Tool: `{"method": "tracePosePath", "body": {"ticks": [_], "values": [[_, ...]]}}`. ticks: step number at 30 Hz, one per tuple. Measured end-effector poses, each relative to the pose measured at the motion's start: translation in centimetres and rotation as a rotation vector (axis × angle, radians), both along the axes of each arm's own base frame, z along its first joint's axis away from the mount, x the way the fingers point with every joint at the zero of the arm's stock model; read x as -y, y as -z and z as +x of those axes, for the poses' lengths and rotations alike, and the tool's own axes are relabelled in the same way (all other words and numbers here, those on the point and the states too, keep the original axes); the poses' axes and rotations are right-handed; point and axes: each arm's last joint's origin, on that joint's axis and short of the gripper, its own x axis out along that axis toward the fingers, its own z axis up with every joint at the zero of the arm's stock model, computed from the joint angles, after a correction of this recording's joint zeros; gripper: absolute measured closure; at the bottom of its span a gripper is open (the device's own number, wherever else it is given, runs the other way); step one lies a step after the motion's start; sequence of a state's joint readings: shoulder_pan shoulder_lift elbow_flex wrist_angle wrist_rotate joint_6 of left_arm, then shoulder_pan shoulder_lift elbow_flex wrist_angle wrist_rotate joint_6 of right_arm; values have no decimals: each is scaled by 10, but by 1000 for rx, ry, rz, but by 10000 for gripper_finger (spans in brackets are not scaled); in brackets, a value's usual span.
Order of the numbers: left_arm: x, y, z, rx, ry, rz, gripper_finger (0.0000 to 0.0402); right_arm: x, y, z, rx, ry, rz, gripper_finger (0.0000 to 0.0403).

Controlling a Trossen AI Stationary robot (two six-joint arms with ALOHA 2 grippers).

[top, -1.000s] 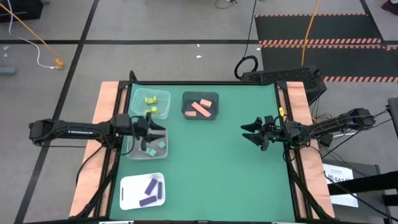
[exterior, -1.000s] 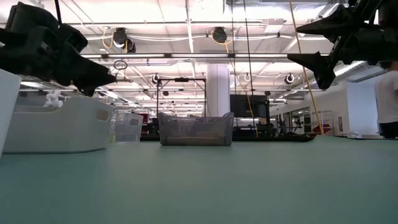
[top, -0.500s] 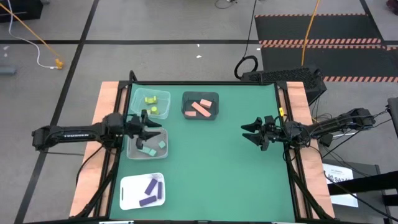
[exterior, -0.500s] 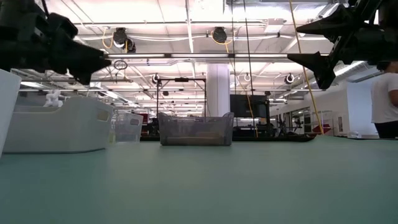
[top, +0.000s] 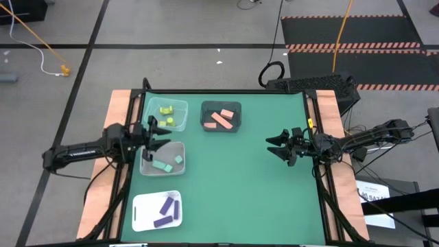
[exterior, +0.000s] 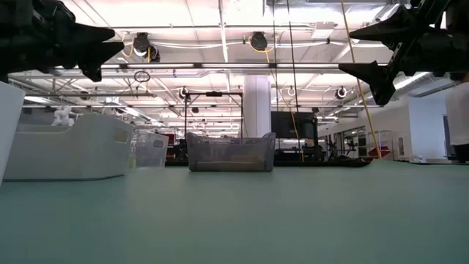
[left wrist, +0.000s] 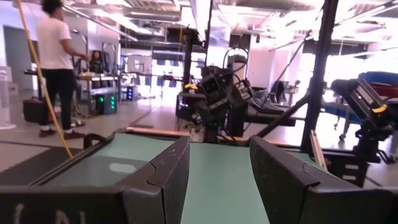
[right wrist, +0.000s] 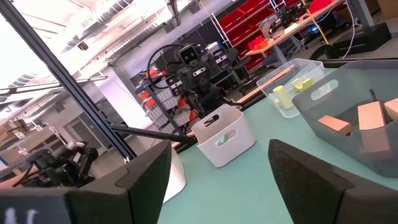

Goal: Sort & place blocks by color
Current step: Return to Home Position

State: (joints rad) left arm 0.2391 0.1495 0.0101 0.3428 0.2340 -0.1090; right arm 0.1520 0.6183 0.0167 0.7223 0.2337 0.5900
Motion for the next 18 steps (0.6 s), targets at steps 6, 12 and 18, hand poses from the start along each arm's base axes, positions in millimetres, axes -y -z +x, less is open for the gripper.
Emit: {"method": "tracePosePath", "body": {"ticks": [6,12,18], "values": [[-1,0,0,-4,-10,-1,231,0,0,0,0,0,0,145],[-1,0,0,-4,-10,-1,231,0,0,0,0,0,0,145],[-1,0,0,-4,-10,-1,231,0,0,0,-1,0,0,145]]}}
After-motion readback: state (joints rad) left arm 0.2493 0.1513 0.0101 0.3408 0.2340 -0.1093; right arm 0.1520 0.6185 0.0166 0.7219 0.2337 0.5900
